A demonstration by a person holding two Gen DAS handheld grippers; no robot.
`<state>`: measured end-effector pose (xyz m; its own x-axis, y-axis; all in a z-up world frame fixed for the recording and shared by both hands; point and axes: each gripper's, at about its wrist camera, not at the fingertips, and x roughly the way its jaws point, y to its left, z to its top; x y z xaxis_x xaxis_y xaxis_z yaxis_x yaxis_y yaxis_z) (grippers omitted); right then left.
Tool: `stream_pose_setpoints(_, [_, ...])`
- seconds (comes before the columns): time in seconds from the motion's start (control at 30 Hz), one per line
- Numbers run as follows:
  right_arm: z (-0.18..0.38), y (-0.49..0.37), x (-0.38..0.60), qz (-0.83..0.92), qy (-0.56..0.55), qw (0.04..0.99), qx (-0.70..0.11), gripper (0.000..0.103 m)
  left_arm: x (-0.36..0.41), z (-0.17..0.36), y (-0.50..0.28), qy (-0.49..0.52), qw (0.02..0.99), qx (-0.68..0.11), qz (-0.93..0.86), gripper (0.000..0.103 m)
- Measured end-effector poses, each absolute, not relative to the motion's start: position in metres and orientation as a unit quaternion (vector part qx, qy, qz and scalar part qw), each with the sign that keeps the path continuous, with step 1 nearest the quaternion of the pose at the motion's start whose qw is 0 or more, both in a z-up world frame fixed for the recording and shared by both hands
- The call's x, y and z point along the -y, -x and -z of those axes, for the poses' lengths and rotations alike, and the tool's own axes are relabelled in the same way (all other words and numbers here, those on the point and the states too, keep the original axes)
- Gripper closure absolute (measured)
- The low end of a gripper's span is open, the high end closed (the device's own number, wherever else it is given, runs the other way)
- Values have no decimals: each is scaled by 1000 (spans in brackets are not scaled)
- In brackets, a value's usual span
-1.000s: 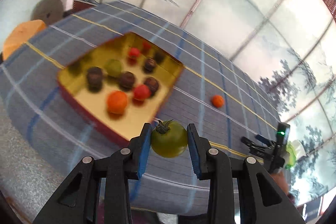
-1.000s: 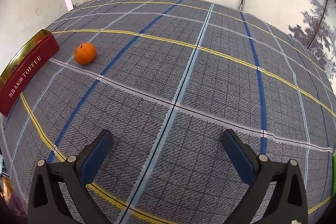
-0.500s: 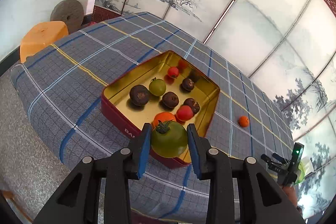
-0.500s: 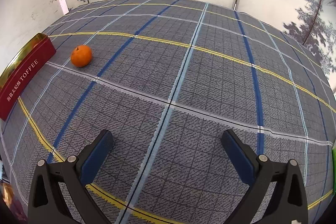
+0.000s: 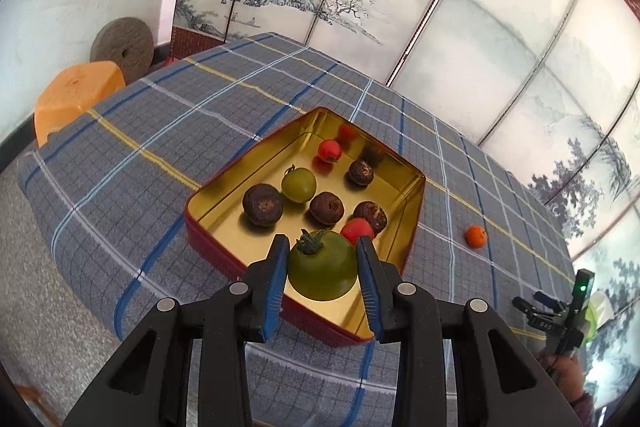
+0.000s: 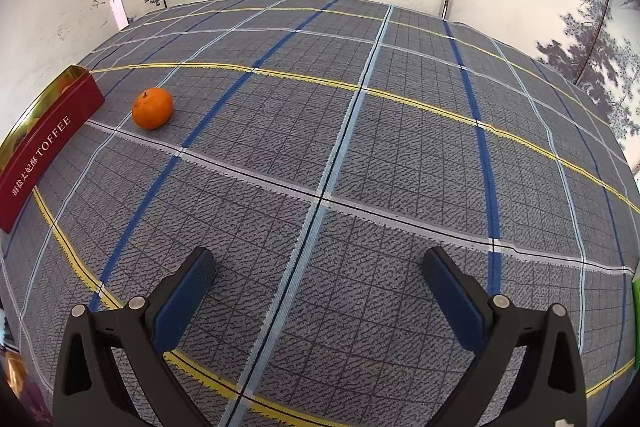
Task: Organize fruits
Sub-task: 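Carry the green lime into the tin and open the left gripper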
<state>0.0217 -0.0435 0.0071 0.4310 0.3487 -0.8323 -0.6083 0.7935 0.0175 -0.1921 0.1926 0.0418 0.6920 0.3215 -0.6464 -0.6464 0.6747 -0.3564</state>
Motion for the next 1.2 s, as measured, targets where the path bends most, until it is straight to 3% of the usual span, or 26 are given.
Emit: stream_pose_setpoints(1.2, [-8,-23,45,-285,144,835,-448,0,-211,-3,145,128,859,-326,-373,65])
